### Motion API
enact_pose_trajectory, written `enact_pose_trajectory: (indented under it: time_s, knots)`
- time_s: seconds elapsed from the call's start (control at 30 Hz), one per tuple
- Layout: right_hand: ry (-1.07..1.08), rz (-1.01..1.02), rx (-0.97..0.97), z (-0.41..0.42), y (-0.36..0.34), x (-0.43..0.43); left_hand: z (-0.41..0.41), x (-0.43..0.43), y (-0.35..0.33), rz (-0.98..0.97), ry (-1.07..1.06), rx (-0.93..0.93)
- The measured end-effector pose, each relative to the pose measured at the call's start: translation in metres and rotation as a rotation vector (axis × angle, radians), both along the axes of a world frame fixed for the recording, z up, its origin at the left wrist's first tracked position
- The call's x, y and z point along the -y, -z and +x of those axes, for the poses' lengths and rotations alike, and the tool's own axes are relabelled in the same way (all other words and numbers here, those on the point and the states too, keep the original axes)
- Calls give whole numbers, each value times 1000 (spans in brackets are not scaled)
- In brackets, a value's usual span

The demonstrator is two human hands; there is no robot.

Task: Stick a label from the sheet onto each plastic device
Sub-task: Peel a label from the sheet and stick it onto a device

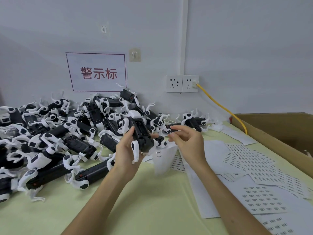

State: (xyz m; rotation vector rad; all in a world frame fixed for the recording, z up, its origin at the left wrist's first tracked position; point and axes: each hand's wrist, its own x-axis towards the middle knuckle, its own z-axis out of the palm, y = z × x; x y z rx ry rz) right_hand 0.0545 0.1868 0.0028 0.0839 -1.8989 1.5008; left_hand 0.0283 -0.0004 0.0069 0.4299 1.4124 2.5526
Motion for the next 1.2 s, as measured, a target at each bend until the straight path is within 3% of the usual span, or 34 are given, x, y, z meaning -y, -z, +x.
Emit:
enact_pose_trajectory:
  time_s: [0.37, 0.77, 1.0, 1.2]
  knots:
    - [-87, 71, 32, 2, 2, 5, 1, -2, 4, -36, 133, 24]
    - [4, 220, -46, 0, 7, 9, -1, -2, 7, -46, 162, -38]
    - [-24, 220, -16, -3, 11, 9, 3, -4, 5, -33, 150, -54]
    - [-84, 97, -1, -2, 4, 8, 7, -5, 3, -80, 128, -80]
